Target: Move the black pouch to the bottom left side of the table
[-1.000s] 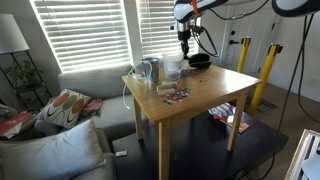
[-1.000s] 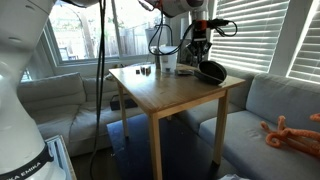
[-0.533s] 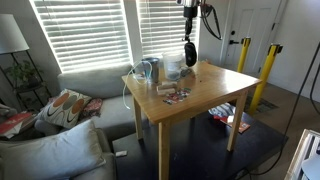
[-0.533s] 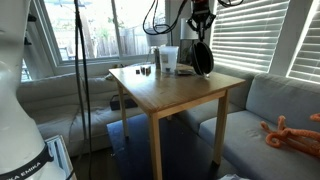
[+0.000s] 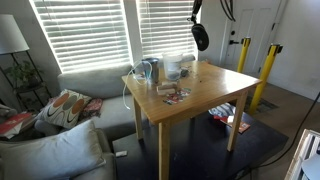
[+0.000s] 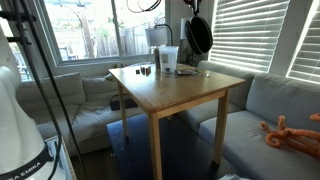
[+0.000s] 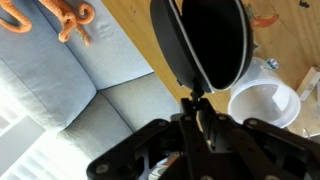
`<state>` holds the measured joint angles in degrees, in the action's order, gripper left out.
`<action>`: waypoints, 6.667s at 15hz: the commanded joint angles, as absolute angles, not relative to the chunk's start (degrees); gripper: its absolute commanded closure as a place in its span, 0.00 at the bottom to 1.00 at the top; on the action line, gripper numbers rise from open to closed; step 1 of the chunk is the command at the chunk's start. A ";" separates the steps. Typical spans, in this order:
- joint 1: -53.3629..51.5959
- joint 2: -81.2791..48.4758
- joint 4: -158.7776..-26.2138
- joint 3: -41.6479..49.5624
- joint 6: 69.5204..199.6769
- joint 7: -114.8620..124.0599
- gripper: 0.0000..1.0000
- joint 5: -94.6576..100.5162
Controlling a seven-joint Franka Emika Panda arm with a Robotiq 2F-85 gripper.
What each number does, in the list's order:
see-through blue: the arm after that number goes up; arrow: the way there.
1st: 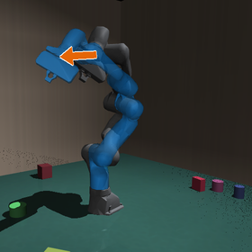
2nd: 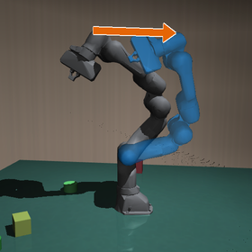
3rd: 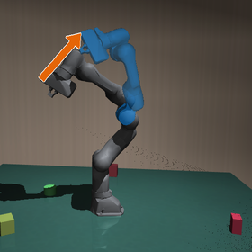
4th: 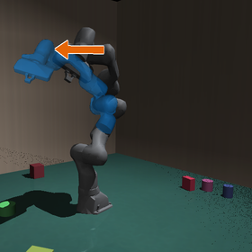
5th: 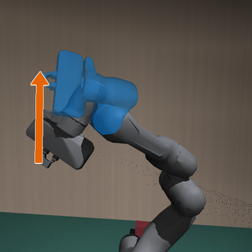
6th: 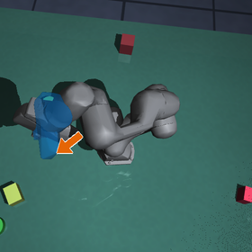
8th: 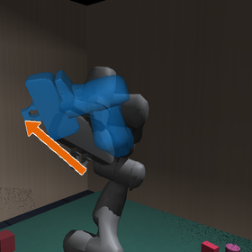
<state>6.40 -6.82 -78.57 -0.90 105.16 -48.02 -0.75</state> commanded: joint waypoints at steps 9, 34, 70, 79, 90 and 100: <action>-0.29 12.19 -100.93 -1.25 104.18 -47.03 0.88 5.96; -14.34 14.54 -102.29 -14.64 82.04 -40.28 0.97 15.55; -24.97 -26.56 -72.65 -19.65 83.01 -26.03 0.97 19.18; -25.86 -28.98 -72.84 -17.56 89.08 -16.29 0.97 18.43; -25.09 -17.57 -80.27 -17.23 90.93 -9.73 0.12 19.61; -16.46 11.48 -106.39 -14.72 102.18 -6.39 0.00 13.48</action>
